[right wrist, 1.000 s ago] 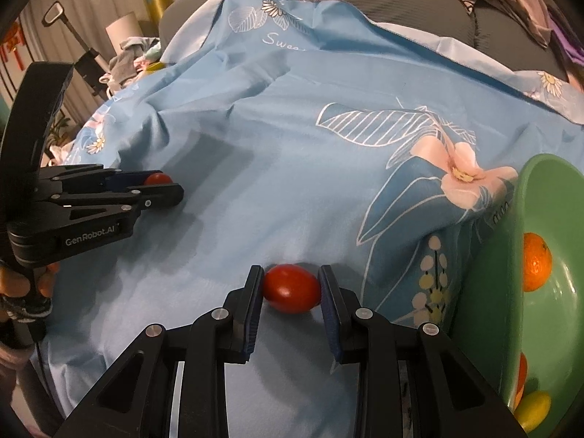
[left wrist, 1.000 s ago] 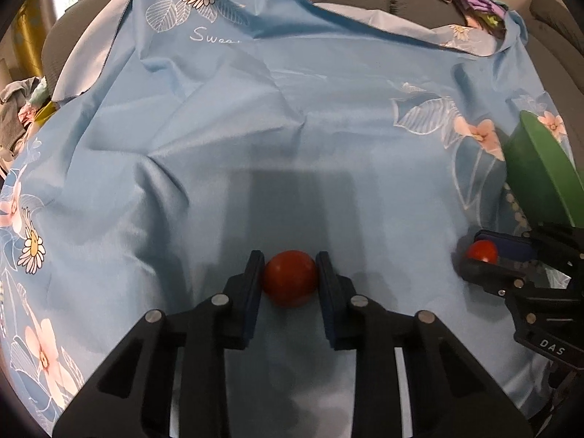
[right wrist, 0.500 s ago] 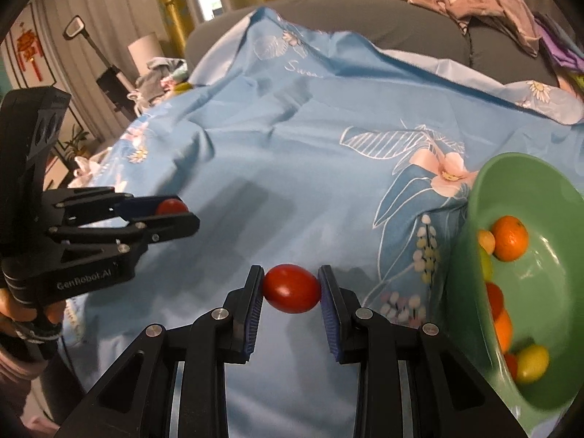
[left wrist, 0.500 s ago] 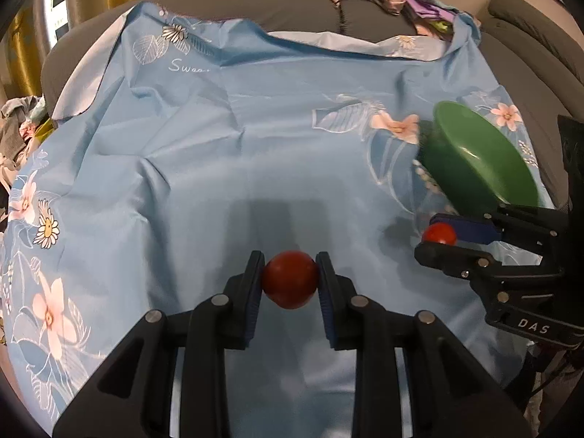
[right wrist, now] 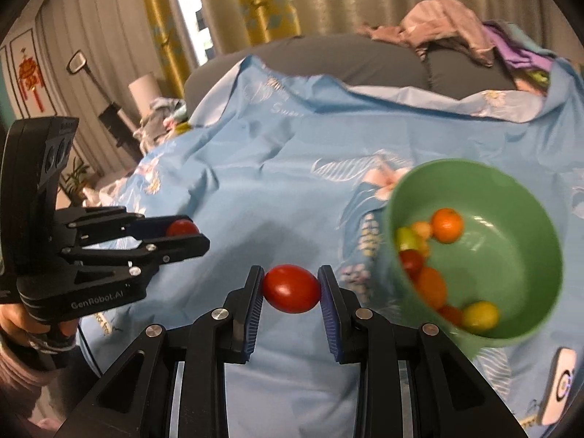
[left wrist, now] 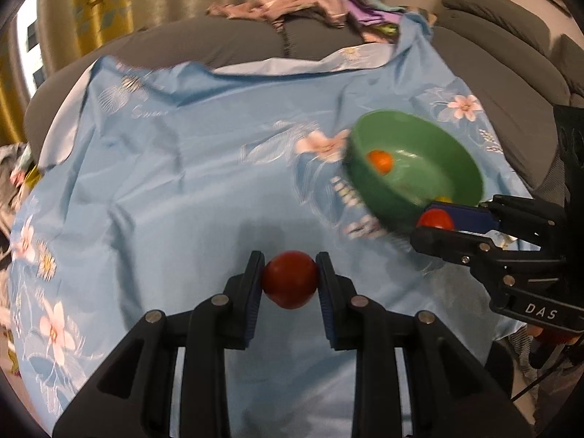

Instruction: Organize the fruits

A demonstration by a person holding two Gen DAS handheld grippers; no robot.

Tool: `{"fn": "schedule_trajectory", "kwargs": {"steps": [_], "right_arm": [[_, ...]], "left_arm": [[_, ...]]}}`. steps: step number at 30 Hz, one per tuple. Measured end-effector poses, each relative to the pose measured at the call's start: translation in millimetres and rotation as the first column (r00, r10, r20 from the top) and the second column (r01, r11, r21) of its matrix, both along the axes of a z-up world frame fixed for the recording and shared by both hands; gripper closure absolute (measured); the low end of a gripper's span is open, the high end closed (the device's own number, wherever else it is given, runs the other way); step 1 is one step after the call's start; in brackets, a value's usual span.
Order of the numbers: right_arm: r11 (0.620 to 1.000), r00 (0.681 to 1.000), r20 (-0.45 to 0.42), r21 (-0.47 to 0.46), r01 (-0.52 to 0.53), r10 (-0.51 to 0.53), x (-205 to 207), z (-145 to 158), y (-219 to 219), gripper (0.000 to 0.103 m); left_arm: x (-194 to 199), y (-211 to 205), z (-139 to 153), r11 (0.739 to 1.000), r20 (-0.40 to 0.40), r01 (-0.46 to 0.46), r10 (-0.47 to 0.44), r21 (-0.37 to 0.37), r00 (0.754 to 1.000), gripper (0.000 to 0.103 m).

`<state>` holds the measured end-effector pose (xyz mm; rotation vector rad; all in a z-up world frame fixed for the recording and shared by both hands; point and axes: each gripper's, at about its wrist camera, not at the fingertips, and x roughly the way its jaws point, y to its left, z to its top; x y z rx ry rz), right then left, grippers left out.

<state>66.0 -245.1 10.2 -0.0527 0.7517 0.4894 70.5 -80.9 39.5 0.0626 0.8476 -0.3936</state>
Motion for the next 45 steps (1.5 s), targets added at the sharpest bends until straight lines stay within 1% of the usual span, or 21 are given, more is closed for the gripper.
{"fn": "schedule_trajectory", "kwargs": {"steps": [3,7,10,13,19,21,23,24,25,26,27,28,29,31,33,35,37,39,40,42,45], "right_arm": [[0.999,0.998,0.03,0.011,0.051,-0.051,-1,10,-22,0.071],[0.989,0.987,0.058,0.012,0.149,-0.149,6,18,-57,0.071],[0.98,0.978,0.064,0.009,0.199,-0.199,11,18,-78,0.071],[0.97,0.968,0.059,-0.001,0.245,-0.244,19,15,-98,0.07],[0.96,0.96,0.011,-0.015,0.279,-0.278,35,1,-120,0.07],[0.958,0.959,-0.001,-0.016,0.285,-0.285,39,-4,-124,0.07],[0.956,0.956,-0.014,-0.023,0.292,-0.292,42,-7,-126,0.07],[0.956,0.956,-0.016,-0.023,0.293,-0.294,42,-8,-127,0.07],[0.955,0.955,-0.02,-0.025,0.295,-0.296,43,-8,-127,0.07],[0.954,0.954,-0.022,-0.032,0.299,-0.3,43,-8,-127,0.07],[0.953,0.953,-0.018,-0.035,0.301,-0.302,42,-7,-126,0.07],[0.953,0.954,-0.014,-0.035,0.3,-0.301,41,-6,-126,0.07],[0.954,0.954,-0.012,-0.034,0.298,-0.299,40,-4,-125,0.07],[0.952,0.953,-0.008,-0.043,0.304,-0.304,38,1,-123,0.07],[0.95,0.951,-0.003,-0.06,0.307,-0.308,36,7,-121,0.07],[0.948,0.951,0.001,-0.068,0.31,-0.31,33,13,-120,0.064],[0.946,0.949,-0.001,-0.078,0.313,-0.314,30,20,-119,0.063],[0.946,0.949,-0.007,-0.088,0.313,-0.315,29,26,-117,0.063],[0.946,0.949,-0.01,-0.093,0.312,-0.314,27,30,-116,0.063],[0.941,0.946,-0.019,-0.107,0.32,-0.324,25,37,-115,0.063],[0.94,0.944,-0.031,-0.115,0.322,-0.328,21,49,-115,0.063]], "left_arm": [[7,-25,10,0.999,0.031,0.049,-0.049,-0.001,0.998,0.075],[21,-66,19,0.992,0.055,0.124,-0.123,0.001,0.991,0.075],[33,-94,20,0.984,0.061,0.175,-0.175,0.007,0.983,0.075],[43,-119,15,0.976,0.05,0.215,-0.216,0.018,0.975,0.075],[62,-148,-4,0.97,-0.004,0.238,-0.238,0.05,0.971,0.073],[65,-152,-9,0.97,-0.019,0.236,-0.235,0.062,0.972,0.074],[68,-154,-12,0.971,-0.03,0.23,-0.228,0.071,0.973,0.074],[69,-154,-12,0.971,-0.033,0.225,-0.223,0.075,0.974,0.068],[69,-153,-12,0.972,-0.037,0.223,-0.22,0.08,0.975,0.057],[69,-153,-11,0.973,-0.036,0.217,-0.215,0.083,0.976,0.051],[68,-151,-8,0.974,-0.029,0.21,-0.208,0.085,0.978,0.043],[67,-150,-7,0.974,-0.026,0.208,-0.206,0.086,0.978,0.04],[66,-148,-4,0.976,-0.021,0.201,-0.2,0.088,0.98,0.039],[63,-145,0,0.978,-0.018,0.188,-0.187,0.093,0.982,0.029],[61,-142,5,0.979,-0.01,0.177,-0.177,0.096,0.984,0.022],[57,-138,12,0.981,-0.003,0.167,-0.167,0.099,0.986,0.017],[53,-133,20,0.985,0.002,0.143,-0.144,0.099,0.99,0.008],[52,-128,27,0.988,0.012,0.113,-0.114,0.103,0.993,0.002],[52,-125,32,0.99,0.018,0.091,-0.093,0.104,0.996,0.001],[51,-122,39,0.992,0.013,0.064,-0.066,0.107,0.998,0.001],[51,-116,51,0.996,-0.017,0.051,-0.05,0.077,0.999,0.001]]}}
